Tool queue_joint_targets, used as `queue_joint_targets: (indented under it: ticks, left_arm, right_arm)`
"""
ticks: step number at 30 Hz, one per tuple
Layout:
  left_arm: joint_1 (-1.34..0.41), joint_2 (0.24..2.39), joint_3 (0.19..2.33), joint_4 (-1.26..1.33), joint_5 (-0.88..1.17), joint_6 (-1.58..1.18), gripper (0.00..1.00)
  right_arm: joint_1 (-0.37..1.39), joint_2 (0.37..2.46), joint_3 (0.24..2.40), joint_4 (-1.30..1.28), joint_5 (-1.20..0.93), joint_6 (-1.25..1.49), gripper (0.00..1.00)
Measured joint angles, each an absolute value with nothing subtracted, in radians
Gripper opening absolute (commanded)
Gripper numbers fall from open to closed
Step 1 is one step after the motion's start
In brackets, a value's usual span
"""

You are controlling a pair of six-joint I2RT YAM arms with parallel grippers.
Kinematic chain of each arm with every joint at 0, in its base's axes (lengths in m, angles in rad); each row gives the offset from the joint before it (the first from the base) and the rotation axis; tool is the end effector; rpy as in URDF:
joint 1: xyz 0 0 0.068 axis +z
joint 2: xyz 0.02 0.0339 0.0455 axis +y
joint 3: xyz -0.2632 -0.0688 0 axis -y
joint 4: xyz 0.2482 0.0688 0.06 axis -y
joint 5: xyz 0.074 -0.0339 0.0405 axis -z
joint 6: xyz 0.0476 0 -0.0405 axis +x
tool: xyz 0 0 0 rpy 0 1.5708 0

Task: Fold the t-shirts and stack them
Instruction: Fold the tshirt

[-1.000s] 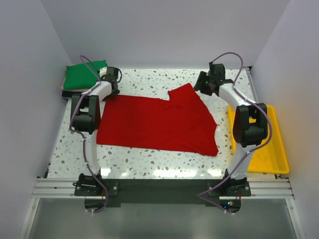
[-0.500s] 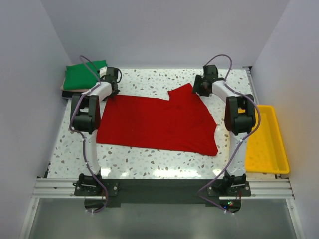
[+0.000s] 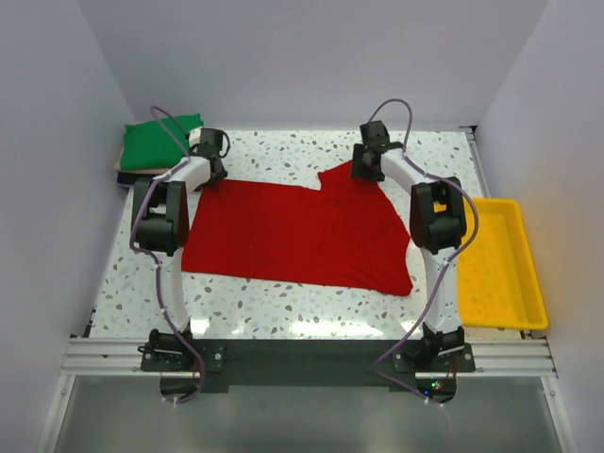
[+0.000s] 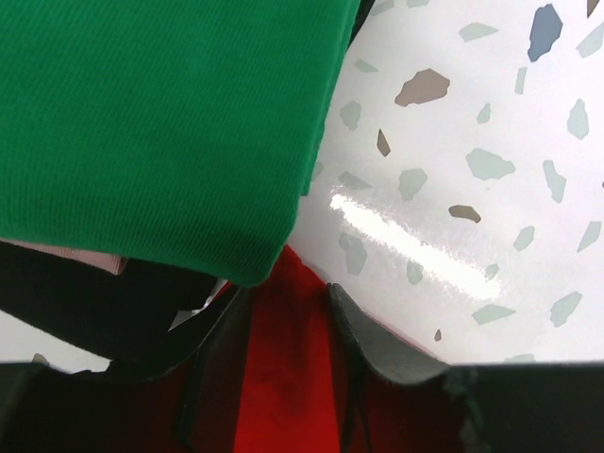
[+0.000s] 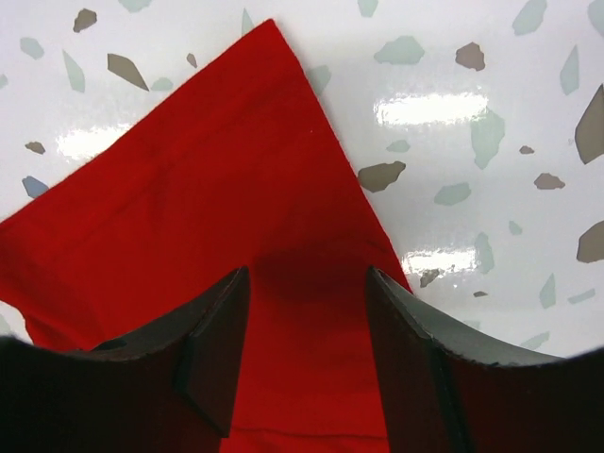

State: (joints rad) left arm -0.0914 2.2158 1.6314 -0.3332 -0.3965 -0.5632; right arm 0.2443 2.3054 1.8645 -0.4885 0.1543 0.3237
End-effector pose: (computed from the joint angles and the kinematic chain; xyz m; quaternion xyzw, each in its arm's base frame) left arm 0.4896 -0.0264 0.1433 -0.2785 0.8881 0.0755 0.3578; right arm 0.5053 0.1184 0.1602 0.0618 0.9445 0.0178 0.3222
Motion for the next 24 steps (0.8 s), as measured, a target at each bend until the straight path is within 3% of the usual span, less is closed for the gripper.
queue_joint_targets:
  ticks: [24]
  left_arm:
    - [-0.091, 2.195, 1.634, -0.336, -0.371, -0.530, 0.48]
  right_arm:
    - [0.223, 2.257, 1.759, -0.448, 0.190, 0.331, 0.55]
